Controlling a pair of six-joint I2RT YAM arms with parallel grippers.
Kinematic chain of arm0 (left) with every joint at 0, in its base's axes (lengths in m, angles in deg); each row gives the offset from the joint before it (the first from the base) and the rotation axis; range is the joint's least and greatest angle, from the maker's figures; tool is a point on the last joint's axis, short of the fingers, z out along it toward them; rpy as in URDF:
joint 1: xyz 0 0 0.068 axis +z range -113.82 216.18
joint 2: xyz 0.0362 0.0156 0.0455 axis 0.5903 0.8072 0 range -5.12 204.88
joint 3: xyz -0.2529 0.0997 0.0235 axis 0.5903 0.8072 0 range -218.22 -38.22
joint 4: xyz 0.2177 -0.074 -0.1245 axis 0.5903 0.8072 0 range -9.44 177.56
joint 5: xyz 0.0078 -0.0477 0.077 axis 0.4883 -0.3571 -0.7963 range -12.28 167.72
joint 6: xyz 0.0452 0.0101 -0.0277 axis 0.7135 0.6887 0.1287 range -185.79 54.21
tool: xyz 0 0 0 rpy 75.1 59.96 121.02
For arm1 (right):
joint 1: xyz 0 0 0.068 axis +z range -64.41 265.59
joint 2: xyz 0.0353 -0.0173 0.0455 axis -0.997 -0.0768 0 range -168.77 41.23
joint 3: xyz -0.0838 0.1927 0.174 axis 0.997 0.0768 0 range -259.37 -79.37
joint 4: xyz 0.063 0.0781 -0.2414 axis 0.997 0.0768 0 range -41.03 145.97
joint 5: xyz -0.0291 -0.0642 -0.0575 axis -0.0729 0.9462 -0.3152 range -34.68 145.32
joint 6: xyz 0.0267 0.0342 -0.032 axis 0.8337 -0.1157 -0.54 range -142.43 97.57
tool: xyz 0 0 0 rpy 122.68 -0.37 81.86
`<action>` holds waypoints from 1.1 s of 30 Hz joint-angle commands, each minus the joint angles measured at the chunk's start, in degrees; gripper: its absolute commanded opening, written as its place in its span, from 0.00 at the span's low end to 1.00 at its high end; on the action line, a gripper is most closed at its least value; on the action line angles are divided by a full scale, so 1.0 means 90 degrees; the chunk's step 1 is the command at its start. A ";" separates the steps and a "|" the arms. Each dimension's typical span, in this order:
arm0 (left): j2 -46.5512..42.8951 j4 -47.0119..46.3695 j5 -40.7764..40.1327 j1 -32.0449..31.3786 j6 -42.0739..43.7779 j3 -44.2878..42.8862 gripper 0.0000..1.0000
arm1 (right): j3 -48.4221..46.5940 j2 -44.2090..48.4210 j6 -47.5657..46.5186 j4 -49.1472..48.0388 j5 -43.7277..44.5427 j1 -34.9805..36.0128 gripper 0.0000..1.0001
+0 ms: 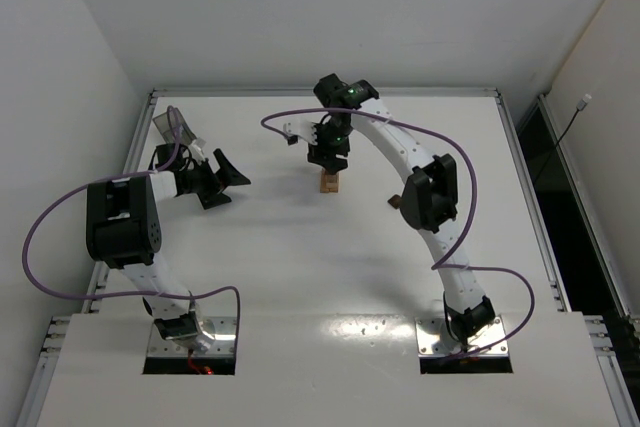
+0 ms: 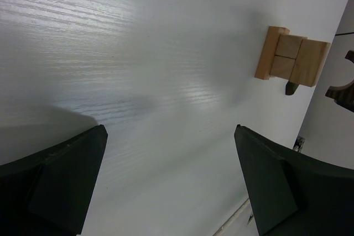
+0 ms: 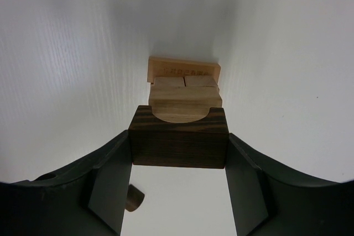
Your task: Build the wood block tower
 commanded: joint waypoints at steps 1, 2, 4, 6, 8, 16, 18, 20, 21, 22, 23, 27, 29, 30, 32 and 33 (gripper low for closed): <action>-0.0276 -0.0169 0.0067 0.0027 0.0013 0.0064 1.00 | -0.0223 0.0020 -0.0093 -0.0056 -0.0054 0.0025 0.15; -0.0276 -0.0169 0.0067 0.0027 0.0013 0.0064 1.00 | -0.0223 0.0020 -0.0093 -0.0056 -0.0054 0.0025 0.15; -0.0218 -0.0169 0.0067 0.0027 0.0013 0.0064 1.00 | -0.0223 0.0020 -0.0093 -0.0056 0.0005 -0.0034 0.15; -0.0218 -0.0169 0.0067 0.0027 0.0013 0.0064 1.00 | -0.0223 0.0020 -0.0093 -0.0114 0.0005 -0.0034 0.15; -0.0218 -0.0169 0.0067 0.0027 0.0013 0.0064 1.00 | -0.0223 -0.0038 -0.0093 -0.0115 0.0005 -0.0034 0.15; -0.0218 -0.0169 0.0067 0.0027 0.0013 0.0064 1.00 | -0.0223 -0.0155 -0.0093 -0.0173 0.0063 -0.0034 0.15; -0.0218 -0.0169 0.0067 0.0027 0.0013 0.0064 1.00 | -0.0223 -0.0156 -0.0093 -0.0231 0.0122 -0.0034 0.15; -0.0218 -0.0169 0.0067 0.0027 0.0013 0.0064 1.00 | -0.0223 -0.0214 -0.0093 -0.0232 0.0122 -0.0034 0.15; -0.0218 -0.0169 0.0067 0.0027 0.0013 0.0064 1.00 | -0.0223 -0.0214 -0.0093 -0.0232 0.0122 -0.0034 0.15; -0.0218 -0.0169 0.0067 0.0027 0.0013 0.0064 1.00 | -0.0223 -0.0214 -0.0093 -0.0232 0.0122 -0.0034 0.15; -0.0218 -0.0169 0.0067 0.0027 0.0013 0.0064 1.00 | -0.0223 -0.0214 -0.0093 -0.0232 0.0122 -0.0034 0.15; -0.0218 -0.0169 0.0067 0.0027 0.0013 0.0064 1.00 | -0.0223 -0.0214 -0.0093 -0.0232 0.0122 -0.0034 0.15; -0.0218 -0.0169 0.0067 0.0027 0.0013 0.0064 1.00 | -0.0223 -0.0214 -0.0093 -0.0232 0.0122 -0.0034 0.15; -0.0218 -0.0169 0.0067 0.0027 0.0013 0.0064 1.00 | -0.0223 -0.0214 -0.0093 -0.0232 0.0122 -0.0034 0.15; -0.0218 -0.0169 0.0067 0.0027 0.0013 0.0064 1.00 | -0.0223 -0.0273 -0.0093 -0.0232 0.0122 -0.0034 0.15; -0.0218 -0.0169 0.0067 0.0027 0.0013 0.0064 1.00 | -0.0223 -0.0273 -0.0093 -0.0232 0.0122 -0.0034 0.17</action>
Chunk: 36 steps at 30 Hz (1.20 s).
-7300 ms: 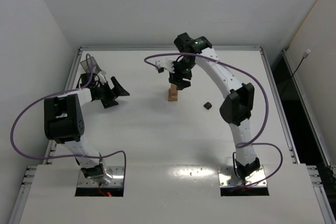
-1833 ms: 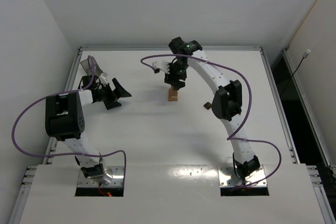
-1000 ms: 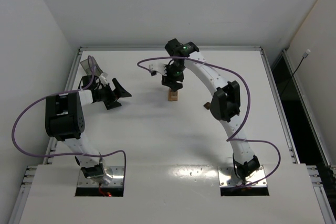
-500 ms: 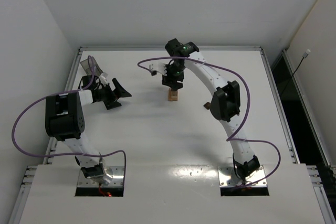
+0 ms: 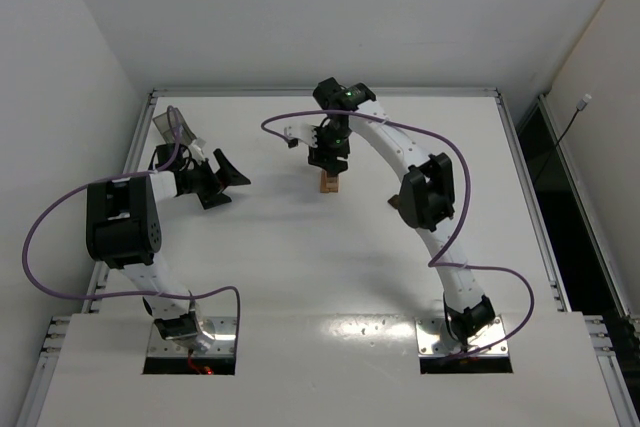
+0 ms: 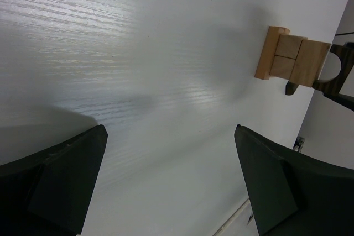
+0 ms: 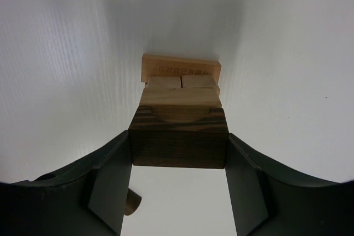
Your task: Build the wood block tower
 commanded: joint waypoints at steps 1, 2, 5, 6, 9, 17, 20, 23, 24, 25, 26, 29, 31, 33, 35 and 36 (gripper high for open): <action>-0.0218 -0.0169 0.0067 0.0027 0.0015 0.0064 1.00 | -0.0223 -0.0030 -0.0076 -0.0154 0.0027 -0.0017 0.17; -0.0218 -0.0169 0.0067 0.0027 0.0015 0.0064 1.00 | -0.0223 -0.0030 -0.0076 -0.0154 0.0027 -0.0017 0.18; -0.0218 -0.0169 0.0067 0.0027 0.0015 0.0064 1.00 | -0.0223 -0.0030 -0.0017 -0.0154 0.0027 -0.0017 0.26; -0.0218 -0.0169 0.0067 0.0027 0.0015 0.0064 1.00 | -0.0223 -0.0030 -0.0017 -0.0232 0.0027 -0.0017 0.35; -0.0218 -0.0169 0.0067 0.0027 0.0015 0.0064 1.00 | -0.0223 -0.0030 0.0051 -0.0300 0.0027 -0.0017 0.48; -0.0218 -0.0169 0.0067 0.0027 0.0015 0.0064 1.00 | -0.0223 0.0028 0.0226 -0.0496 0.0154 -0.0017 0.91; -0.0218 -0.0169 0.0067 0.0027 0.0015 0.0064 1.00 | -0.0223 0.0029 0.0227 -0.0555 0.0154 -0.0017 0.99; -0.0218 -0.0169 0.0067 0.0027 0.0015 0.0064 1.00 | -0.0223 0.0146 0.0227 -0.0613 0.0154 -0.0017 0.99; -0.0218 -0.0169 0.0067 0.0027 0.0015 0.0064 1.00 | -0.0223 0.0204 0.0227 -0.0613 0.0154 -0.0017 0.99; -0.0218 -0.0169 0.0067 0.0027 0.0015 0.0064 1.00 | -0.0223 0.0282 0.0227 -0.0613 0.0154 -0.0017 1.00; -0.0218 -0.0169 0.0067 0.0027 0.0015 0.0064 1.00 | -0.0223 0.0283 0.0227 -0.0613 0.0096 -0.0017 1.00; -0.0218 -0.0169 0.0067 0.0027 0.0015 0.0064 1.00 | -0.0223 0.0438 0.0227 -0.0546 0.0037 -0.0017 1.00; -0.0218 -0.0169 0.0067 0.0027 0.0015 0.0064 1.00 | -0.0223 0.0537 0.0227 -0.0477 -0.0041 -0.0017 1.00; -0.0218 -0.0169 0.0067 0.0027 0.0015 0.0064 1.00 | -0.0223 0.0615 0.0227 -0.0263 -0.0100 -0.0017 1.00; -0.0285 -0.0169 0.0067 0.0027 0.0015 0.0064 1.00 | -0.0223 0.0819 0.0227 -0.0135 -0.0275 -0.0017 1.00; -0.0286 -0.0169 0.0067 0.0027 0.0015 0.0064 1.00 | -0.0223 0.0878 0.0227 -0.0009 -0.0333 -0.0017 1.00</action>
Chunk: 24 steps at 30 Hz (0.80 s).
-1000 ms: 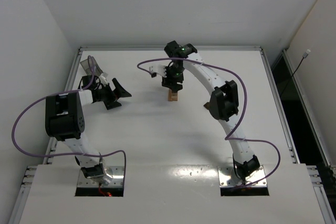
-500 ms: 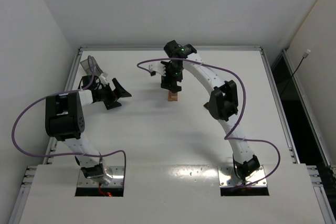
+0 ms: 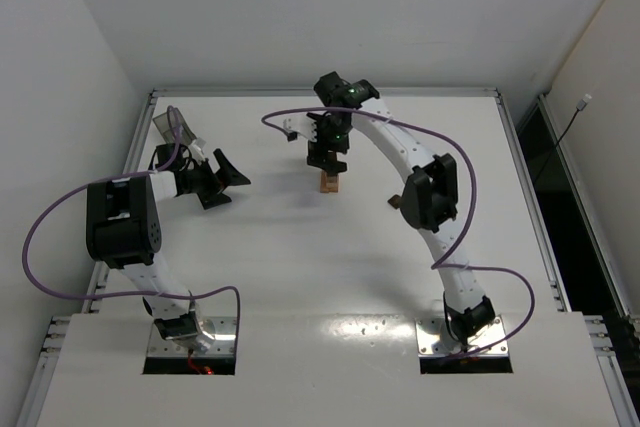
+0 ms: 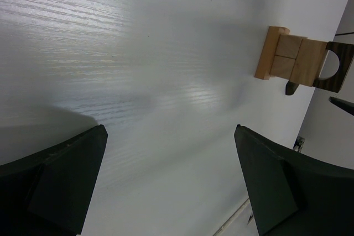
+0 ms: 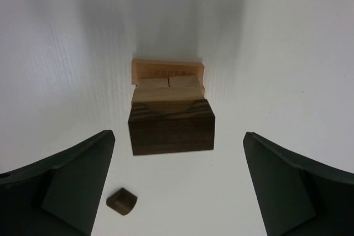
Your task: Build the wood block tower
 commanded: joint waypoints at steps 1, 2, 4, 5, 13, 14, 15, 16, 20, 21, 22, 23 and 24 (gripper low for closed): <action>-0.0286 -0.0169 0.0067 0.0027 0.0013 0.0064 1.00 | -0.0213 0.0846 0.0052 0.0301 -0.0462 -0.0017 1.00; -0.0354 -0.0169 0.0067 0.0027 0.0013 0.0122 1.00 | -0.0213 0.1002 0.0052 0.0407 -0.0463 -0.0017 1.00; -0.0354 -0.0169 0.0067 0.0027 0.0013 0.0123 1.00 | -0.0155 0.1198 0.0052 0.0593 -0.0628 -0.0017 1.00; -0.0432 -0.0227 0.0067 0.0027 0.0013 0.0123 1.00 | -0.0155 0.1315 0.0130 0.0594 -0.0629 -0.0017 1.00; -0.0931 -0.0228 -0.0207 0.0027 0.0140 0.0328 1.00 | 0.1951 0.3686 0.1662 -0.0245 -0.0287 -0.0612 1.00; -0.1066 -0.0151 -0.0313 0.0027 0.0207 0.0328 1.00 | 0.2805 0.3931 0.1760 -0.0507 0.0022 -0.0690 1.00; -0.1135 -0.0063 -0.0401 -0.0031 0.0295 0.0328 1.00 | 0.3288 0.4194 0.2080 -0.0694 0.0209 -0.0778 1.00; -0.1223 -0.0004 -0.0537 -0.0031 0.0296 0.0328 1.00 | 0.3766 0.4699 0.2161 -0.0840 0.0433 -0.0953 1.00; -0.1623 0.0240 -0.1327 -0.0226 0.0501 0.0328 1.00 | 0.6235 0.5571 0.2911 -0.1719 0.1068 -0.1266 0.98; -0.1769 0.0241 -0.1426 -0.0226 0.0578 0.0328 1.00 | 0.6493 0.5632 0.3068 -0.1982 0.1070 -0.1325 0.98; -0.1838 0.0337 -0.1514 -0.0304 0.0656 0.0328 1.00 | 0.6699 0.5632 0.3292 -0.2120 0.0954 -0.1451 0.98; -0.1839 0.0338 -0.1573 -0.0305 0.0657 0.0328 1.00 | 0.7078 0.5710 0.3410 -0.2295 0.0818 -0.1511 0.98; -0.1926 0.0406 -0.1574 -0.0305 0.0744 0.0328 1.00 | 0.7246 0.5710 0.3412 -0.2587 0.0632 -0.1511 0.98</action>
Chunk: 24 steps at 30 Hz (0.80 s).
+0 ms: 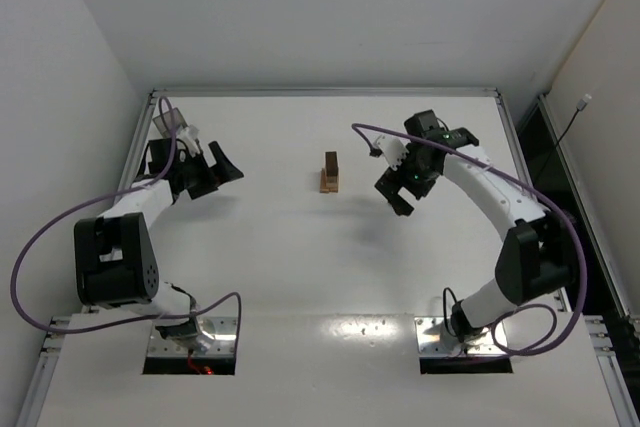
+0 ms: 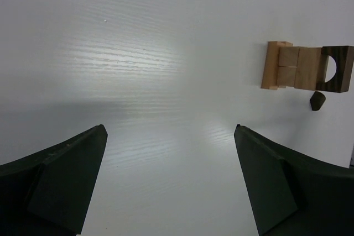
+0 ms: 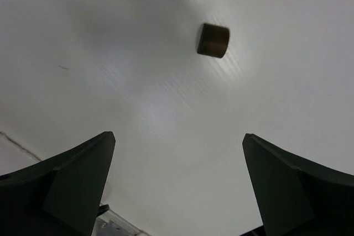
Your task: Build the wood block tower
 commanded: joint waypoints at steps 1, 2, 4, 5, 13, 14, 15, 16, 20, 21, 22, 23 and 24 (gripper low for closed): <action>-0.0350 0.0142 -0.0384 -0.0088 0.0376 0.0007 1.00 | 0.0595 0.0105 0.0668 -0.1212 -0.0223 -0.0146 0.98; -0.0351 0.0229 -0.0326 -0.0088 0.0444 0.0007 1.00 | 0.0809 0.0105 0.0667 -0.1398 -0.0303 -0.0147 0.97; -0.0419 0.0318 -0.0325 -0.0088 0.0532 -0.0071 1.00 | 0.0811 -0.0224 0.0667 -0.1768 -0.0275 -0.0147 0.94; -0.0419 0.0395 -0.0325 -0.0088 0.0600 -0.0129 1.00 | 0.0811 -0.0381 0.0725 -0.1848 -0.0274 -0.0147 0.91; -0.0536 0.0406 -0.0462 -0.0088 0.0601 -0.0130 1.00 | 0.0528 -0.1476 0.1370 -0.2434 -0.0274 -0.0342 0.80; -0.0536 0.0406 -0.0462 -0.0088 0.0601 -0.0130 1.00 | 0.0528 -0.1535 0.1370 -0.2493 -0.0274 -0.0342 0.79; -0.0536 0.0406 -0.0462 -0.0088 0.0601 -0.0130 1.00 | 0.0528 -0.1593 0.1370 -0.2551 -0.0274 -0.0342 0.79; -0.0536 0.0406 -0.0462 -0.0088 0.0601 -0.0130 1.00 | 0.0528 -0.1710 0.1370 -0.2552 -0.0274 -0.0342 0.79; -0.0478 0.0406 -0.0462 -0.0088 0.0601 -0.0130 1.00 | 0.0470 -0.1993 0.1165 -0.2678 -0.0206 -0.0410 0.76; -0.0410 0.0406 -0.0462 -0.0088 0.0601 -0.0130 1.00 | 0.0392 -0.2062 0.1088 -0.2679 -0.0206 -0.0478 0.73; -0.0409 0.0406 -0.0462 -0.0088 0.0601 -0.0188 1.00 | 0.0295 -0.2130 0.1087 -0.2601 -0.0206 -0.0479 0.72; -0.0342 0.0406 -0.0462 -0.0088 0.0601 -0.0188 1.00 | 0.0294 -0.2199 0.1019 -0.2601 -0.0206 -0.0556 0.70; -0.0341 0.0406 -0.0462 -0.0088 0.0601 -0.0188 1.00 | 0.0207 -0.2325 0.0961 -0.2523 -0.0273 -0.0557 0.69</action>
